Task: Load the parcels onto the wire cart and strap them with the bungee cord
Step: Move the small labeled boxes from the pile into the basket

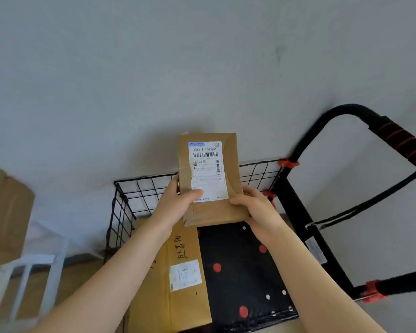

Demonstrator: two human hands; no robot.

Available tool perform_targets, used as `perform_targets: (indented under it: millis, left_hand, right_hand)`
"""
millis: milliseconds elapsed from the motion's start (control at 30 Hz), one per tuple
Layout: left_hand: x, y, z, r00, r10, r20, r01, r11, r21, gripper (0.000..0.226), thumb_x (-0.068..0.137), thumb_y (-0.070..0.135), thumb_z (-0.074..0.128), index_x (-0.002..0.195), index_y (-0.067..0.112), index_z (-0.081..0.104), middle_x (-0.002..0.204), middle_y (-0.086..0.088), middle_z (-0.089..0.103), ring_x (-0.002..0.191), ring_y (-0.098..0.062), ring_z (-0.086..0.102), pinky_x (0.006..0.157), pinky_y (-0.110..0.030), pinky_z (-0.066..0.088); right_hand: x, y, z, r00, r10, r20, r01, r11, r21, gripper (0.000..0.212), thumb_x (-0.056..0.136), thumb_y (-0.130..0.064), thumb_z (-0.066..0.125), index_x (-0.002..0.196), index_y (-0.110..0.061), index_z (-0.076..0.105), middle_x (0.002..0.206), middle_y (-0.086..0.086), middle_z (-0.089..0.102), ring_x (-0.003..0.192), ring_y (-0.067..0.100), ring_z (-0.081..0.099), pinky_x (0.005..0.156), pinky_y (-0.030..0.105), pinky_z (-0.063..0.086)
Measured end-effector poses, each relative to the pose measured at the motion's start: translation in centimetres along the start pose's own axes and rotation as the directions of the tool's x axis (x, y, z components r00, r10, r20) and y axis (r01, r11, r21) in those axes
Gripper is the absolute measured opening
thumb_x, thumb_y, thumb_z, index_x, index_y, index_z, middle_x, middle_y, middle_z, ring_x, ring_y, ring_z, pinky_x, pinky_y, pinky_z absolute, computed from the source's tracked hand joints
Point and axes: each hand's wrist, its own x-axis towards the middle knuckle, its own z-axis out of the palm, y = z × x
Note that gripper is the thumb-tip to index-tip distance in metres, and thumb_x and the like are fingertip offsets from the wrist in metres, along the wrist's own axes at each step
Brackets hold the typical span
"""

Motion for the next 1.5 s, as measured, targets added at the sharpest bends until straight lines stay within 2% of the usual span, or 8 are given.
perform_targets:
  millis: [267, 467, 667, 800, 1067, 1167, 1267, 1500]
  left_hand:
    - [7.6, -6.0, 8.0, 0.958, -0.284, -0.048, 0.287, 0.955, 0.078, 0.040, 0.090, 0.013, 0.058, 0.127, 0.021, 0.047, 0.110, 0.010, 0.057, 0.085, -0.001, 0.052, 0.062, -0.012, 0.037]
    - [13.2, -13.7, 10.8, 0.903, -0.427, -0.049, 0.430, 0.894, 0.127, 0.035, 0.088, 0.003, 0.058, 0.119, 0.020, 0.051, 0.120, 0.002, 0.060, 0.116, -0.019, 0.056, 0.093, -0.031, 0.045]
    - [17.4, -20.9, 12.8, 0.833, -0.552, -0.028, 0.551, 0.824, 0.134, 0.043, 0.089, 0.005, 0.058, 0.129, 0.012, 0.045, 0.125, 0.001, 0.057, 0.110, -0.018, 0.056, 0.080, -0.026, 0.046]
    - [19.8, -25.2, 13.6, 0.808, -0.588, -0.047, 0.585, 0.788, 0.192, 0.043, 0.090, 0.007, 0.055, 0.131, 0.009, 0.043, 0.119, -0.002, 0.056, 0.109, -0.022, 0.056, 0.086, -0.029, 0.044]
    - [23.2, -32.1, 14.0, 0.767, -0.633, -0.106, 0.637, 0.729, 0.249, 0.078, 0.082, 0.013, 0.057, 0.147, 0.011, 0.014, 0.135, -0.005, 0.050, 0.116, -0.025, 0.053, 0.092, -0.032, 0.046]
    - [23.7, -32.9, 14.3, 0.754, -0.641, -0.146, 0.653, 0.704, 0.281, 0.081, 0.088, 0.007, 0.053, 0.150, 0.014, 0.000, 0.139, -0.007, 0.046, 0.119, -0.027, 0.052, 0.088, -0.029, 0.044]
    - [23.7, -33.9, 14.0, 0.759, -0.637, -0.139, 0.645, 0.705, 0.295, 0.080, 0.086, 0.004, 0.053, 0.150, 0.020, 0.008, 0.139, -0.004, 0.048, 0.120, -0.024, 0.052, 0.092, -0.029, 0.045]
    - [23.0, -32.0, 13.6, 0.807, -0.583, -0.088, 0.574, 0.743, 0.345, 0.058, 0.087, 0.001, 0.051, 0.139, 0.020, 0.034, 0.135, 0.002, 0.052, 0.121, -0.022, 0.052, 0.089, -0.027, 0.045]
  right_hand:
    - [9.2, 5.9, -7.7, 0.974, 0.222, -0.050, -0.225, 0.972, -0.072, 0.051, 0.079, -0.002, 0.064, 0.125, -0.019, 0.050, 0.117, 0.003, 0.061, 0.109, 0.023, 0.057, 0.094, 0.039, 0.049]
    - [15.5, 13.0, -10.4, 0.912, 0.388, -0.136, -0.403, 0.909, -0.108, 0.052, 0.081, 0.002, 0.057, 0.126, -0.024, 0.051, 0.120, 0.002, 0.058, 0.105, 0.022, 0.056, 0.092, 0.045, 0.049]
    - [19.6, 19.5, -12.6, 0.836, 0.526, -0.157, -0.547, 0.822, -0.158, 0.047, 0.084, 0.003, 0.052, 0.124, -0.023, 0.051, 0.103, -0.007, 0.056, 0.097, 0.017, 0.056, 0.092, 0.048, 0.051]
    - [22.3, 23.5, -13.1, 0.790, 0.592, -0.161, -0.614, 0.759, -0.218, 0.056, 0.082, 0.000, 0.053, 0.132, -0.024, 0.047, 0.120, 0.000, 0.057, 0.109, 0.023, 0.055, 0.092, 0.048, 0.052]
    - [26.2, 28.3, -12.1, 0.776, 0.620, -0.117, -0.610, 0.690, -0.390, 0.072, 0.083, 0.005, 0.051, 0.147, -0.021, 0.031, 0.134, 0.005, 0.050, 0.117, 0.022, 0.052, 0.099, 0.039, 0.048]
    - [26.6, 28.7, -11.6, 0.784, 0.617, -0.072, -0.586, 0.694, -0.418, 0.072, 0.084, 0.010, 0.046, 0.147, -0.022, 0.031, 0.122, 0.000, 0.054, 0.110, 0.018, 0.054, 0.082, 0.025, 0.051]
    - [26.9, 28.9, -10.9, 0.805, 0.593, -0.032, -0.542, 0.712, -0.446, 0.070, 0.086, 0.012, 0.042, 0.146, -0.022, 0.032, 0.111, -0.007, 0.051, 0.104, 0.011, 0.050, 0.084, 0.020, 0.042]
    - [26.6, 28.1, -10.3, 0.804, 0.594, -0.036, -0.533, 0.693, -0.486, 0.065, 0.088, 0.004, 0.046, 0.146, -0.022, 0.033, 0.137, 0.002, 0.050, 0.109, 0.012, 0.050, 0.091, 0.022, 0.041]
